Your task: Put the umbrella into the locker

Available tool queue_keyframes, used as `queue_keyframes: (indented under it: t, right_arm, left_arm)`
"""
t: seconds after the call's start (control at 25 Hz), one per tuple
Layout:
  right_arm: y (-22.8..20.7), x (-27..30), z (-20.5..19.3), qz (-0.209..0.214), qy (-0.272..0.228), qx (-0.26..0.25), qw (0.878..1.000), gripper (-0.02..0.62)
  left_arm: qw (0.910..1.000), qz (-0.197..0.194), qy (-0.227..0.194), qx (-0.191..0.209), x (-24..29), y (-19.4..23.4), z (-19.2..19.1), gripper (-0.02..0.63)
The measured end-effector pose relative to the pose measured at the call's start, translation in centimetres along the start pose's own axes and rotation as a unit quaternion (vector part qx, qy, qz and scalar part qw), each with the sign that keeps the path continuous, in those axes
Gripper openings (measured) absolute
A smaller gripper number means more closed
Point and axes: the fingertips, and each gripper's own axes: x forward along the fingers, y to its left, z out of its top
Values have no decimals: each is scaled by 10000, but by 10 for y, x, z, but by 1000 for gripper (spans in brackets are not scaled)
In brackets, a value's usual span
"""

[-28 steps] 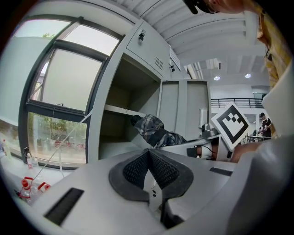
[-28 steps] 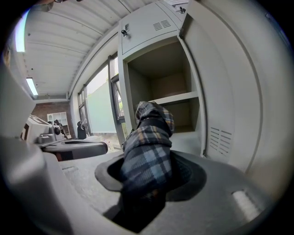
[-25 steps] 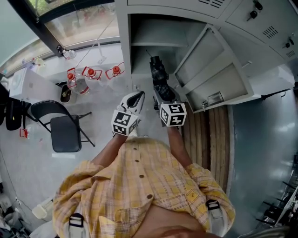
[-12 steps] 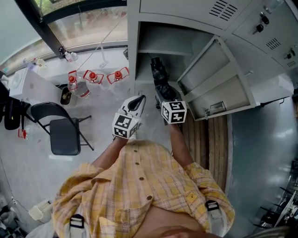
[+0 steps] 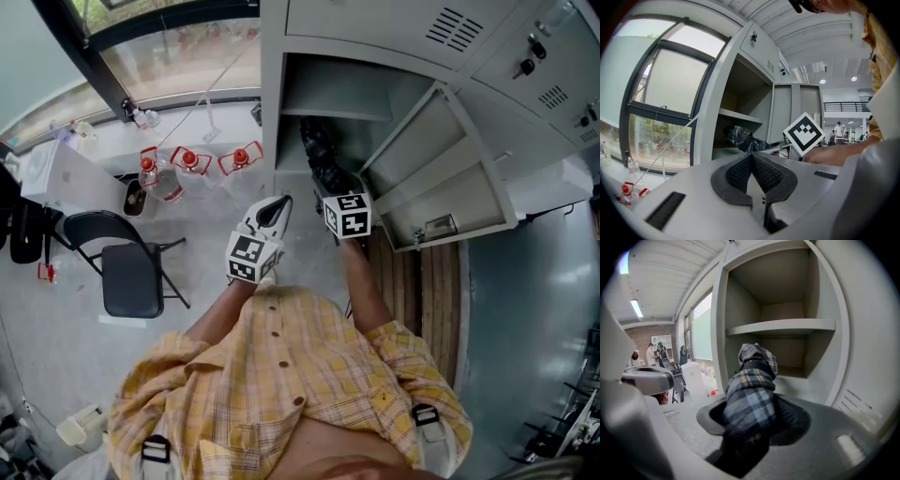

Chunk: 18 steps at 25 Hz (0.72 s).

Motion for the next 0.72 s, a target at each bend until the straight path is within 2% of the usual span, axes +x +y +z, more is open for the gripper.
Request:
queue_keyframes:
  t: [0.16,0.72]
  right_arm:
    - [-9,13,0,-27,120,-26,9999,198]
    - [-37,66,13,-64,537,-822,9952,199]
  left_arm:
    - [10000,28,16,-15,2,4,1,5]
    - [9999,-89,58,74,22,13,3,3]
